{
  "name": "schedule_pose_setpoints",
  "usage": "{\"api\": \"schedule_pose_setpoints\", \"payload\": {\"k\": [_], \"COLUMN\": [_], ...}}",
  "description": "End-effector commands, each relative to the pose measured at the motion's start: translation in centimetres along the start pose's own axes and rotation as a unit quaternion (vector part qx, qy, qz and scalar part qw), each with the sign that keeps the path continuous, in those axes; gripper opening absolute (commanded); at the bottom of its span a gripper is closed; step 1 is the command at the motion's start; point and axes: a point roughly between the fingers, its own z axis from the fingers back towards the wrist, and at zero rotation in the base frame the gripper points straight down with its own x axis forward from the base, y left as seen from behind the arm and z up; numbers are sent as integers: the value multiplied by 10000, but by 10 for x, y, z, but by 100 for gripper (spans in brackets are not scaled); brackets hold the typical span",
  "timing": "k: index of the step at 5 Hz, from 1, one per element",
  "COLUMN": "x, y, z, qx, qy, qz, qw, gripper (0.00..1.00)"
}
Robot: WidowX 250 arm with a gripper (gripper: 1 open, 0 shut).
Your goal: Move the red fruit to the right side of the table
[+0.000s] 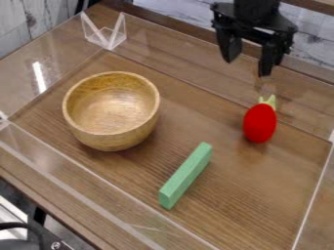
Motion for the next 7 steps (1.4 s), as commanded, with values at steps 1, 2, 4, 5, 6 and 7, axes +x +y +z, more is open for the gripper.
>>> {"api": "schedule_pose_setpoints", "payload": {"k": [1,2,4,5,6,7], "x": [17,27,24,22,21,15], "y": [19,34,46,50,53,53], "z": [31,30,8,8,8,-10], "qx": [104,142,567,626,670,679], "qy": [-467,-560,-615,-588,-521,-460], "qz": [55,79,1022,1040,1043,947], "qw": [9988,9983,9912,9909,9909,9921], "gripper": [100,100,100,100,100,100]}}
